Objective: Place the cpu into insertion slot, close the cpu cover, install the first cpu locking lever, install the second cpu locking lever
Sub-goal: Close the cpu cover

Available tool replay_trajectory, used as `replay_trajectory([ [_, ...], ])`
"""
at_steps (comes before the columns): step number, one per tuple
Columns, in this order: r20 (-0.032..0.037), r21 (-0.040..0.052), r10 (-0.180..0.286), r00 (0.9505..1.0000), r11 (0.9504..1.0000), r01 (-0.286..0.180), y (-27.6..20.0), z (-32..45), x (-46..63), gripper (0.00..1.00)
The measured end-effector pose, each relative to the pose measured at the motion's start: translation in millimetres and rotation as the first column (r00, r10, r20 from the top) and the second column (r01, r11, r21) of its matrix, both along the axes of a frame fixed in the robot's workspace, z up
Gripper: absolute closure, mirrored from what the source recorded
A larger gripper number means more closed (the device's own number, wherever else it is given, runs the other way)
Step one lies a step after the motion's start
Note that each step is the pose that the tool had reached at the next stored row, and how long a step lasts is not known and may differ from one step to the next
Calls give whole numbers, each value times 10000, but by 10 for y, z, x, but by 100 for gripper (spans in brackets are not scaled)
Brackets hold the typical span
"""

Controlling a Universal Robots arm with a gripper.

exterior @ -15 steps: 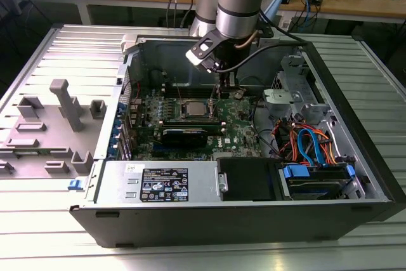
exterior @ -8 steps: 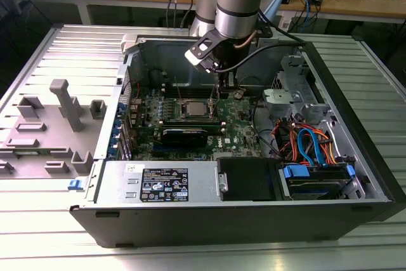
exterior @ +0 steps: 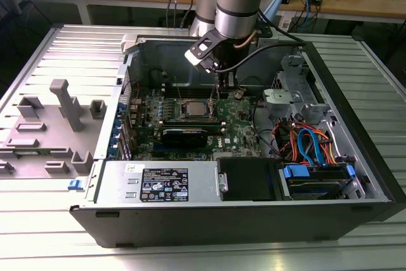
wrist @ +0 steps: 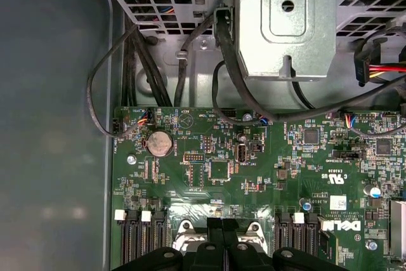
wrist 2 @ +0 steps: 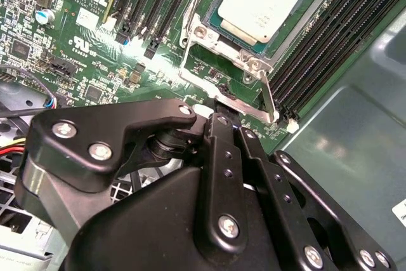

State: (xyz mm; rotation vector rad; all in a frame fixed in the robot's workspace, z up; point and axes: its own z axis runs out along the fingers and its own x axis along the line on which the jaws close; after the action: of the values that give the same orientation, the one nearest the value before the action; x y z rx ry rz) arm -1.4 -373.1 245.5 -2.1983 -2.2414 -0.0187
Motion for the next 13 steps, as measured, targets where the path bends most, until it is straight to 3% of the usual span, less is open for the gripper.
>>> replay_trajectory([
  [13,0,0,3,10000,10000,-3,0,-1,-84,89],
])
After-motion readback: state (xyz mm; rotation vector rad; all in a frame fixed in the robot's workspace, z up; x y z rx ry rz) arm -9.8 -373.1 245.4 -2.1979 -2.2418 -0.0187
